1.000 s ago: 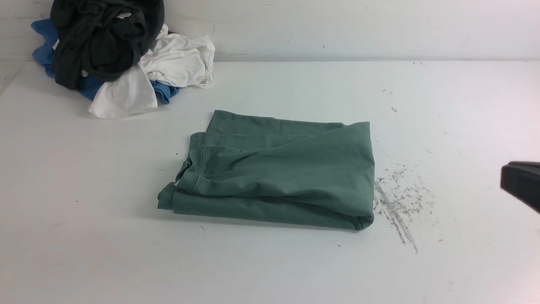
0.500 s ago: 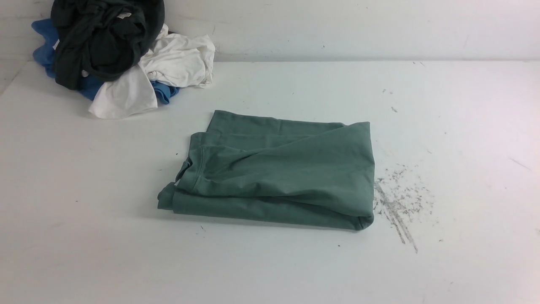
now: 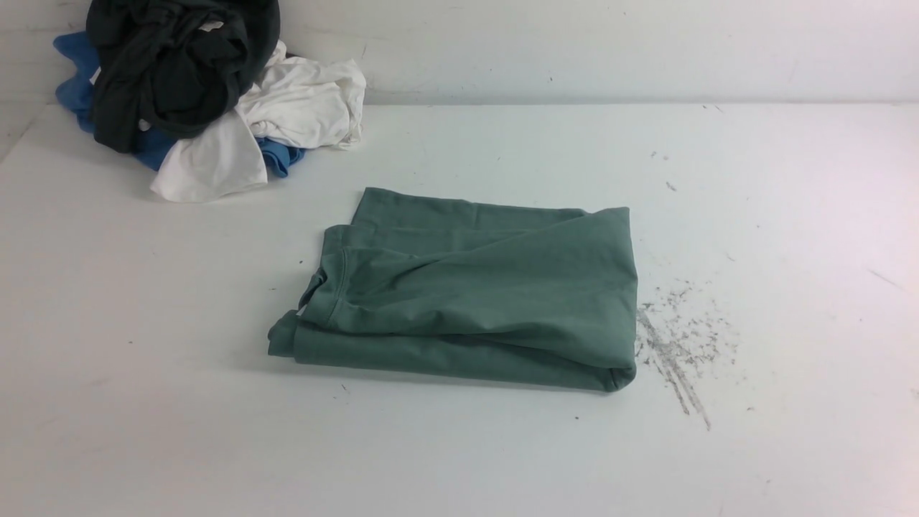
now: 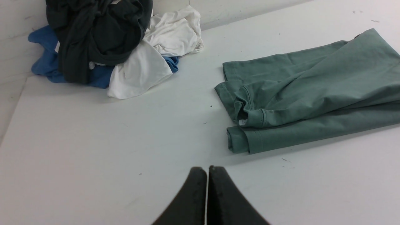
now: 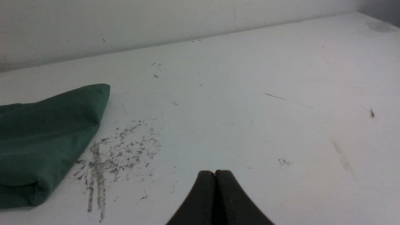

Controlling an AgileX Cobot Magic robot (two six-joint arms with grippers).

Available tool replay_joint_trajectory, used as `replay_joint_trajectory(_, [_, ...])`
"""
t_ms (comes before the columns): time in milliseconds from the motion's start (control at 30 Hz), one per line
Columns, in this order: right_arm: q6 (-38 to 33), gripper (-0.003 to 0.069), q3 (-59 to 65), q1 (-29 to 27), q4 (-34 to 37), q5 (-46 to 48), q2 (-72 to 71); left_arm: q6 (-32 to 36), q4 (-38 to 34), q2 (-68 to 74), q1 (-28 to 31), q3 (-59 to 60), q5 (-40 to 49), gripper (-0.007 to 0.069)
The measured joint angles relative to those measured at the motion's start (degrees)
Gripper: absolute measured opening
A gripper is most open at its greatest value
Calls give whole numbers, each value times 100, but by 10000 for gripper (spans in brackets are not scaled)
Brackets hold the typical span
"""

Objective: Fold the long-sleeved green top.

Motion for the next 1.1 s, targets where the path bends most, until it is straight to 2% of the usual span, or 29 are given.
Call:
replay_joint_trajectory(800, [0,-14,-5,-1,0,15,0,-9,119,0,0,0,0,-7])
replay_joint_trajectory(1100, [0,-14,-10,-6,47,37,0,-148,-90,0,0,50,-807,-7])
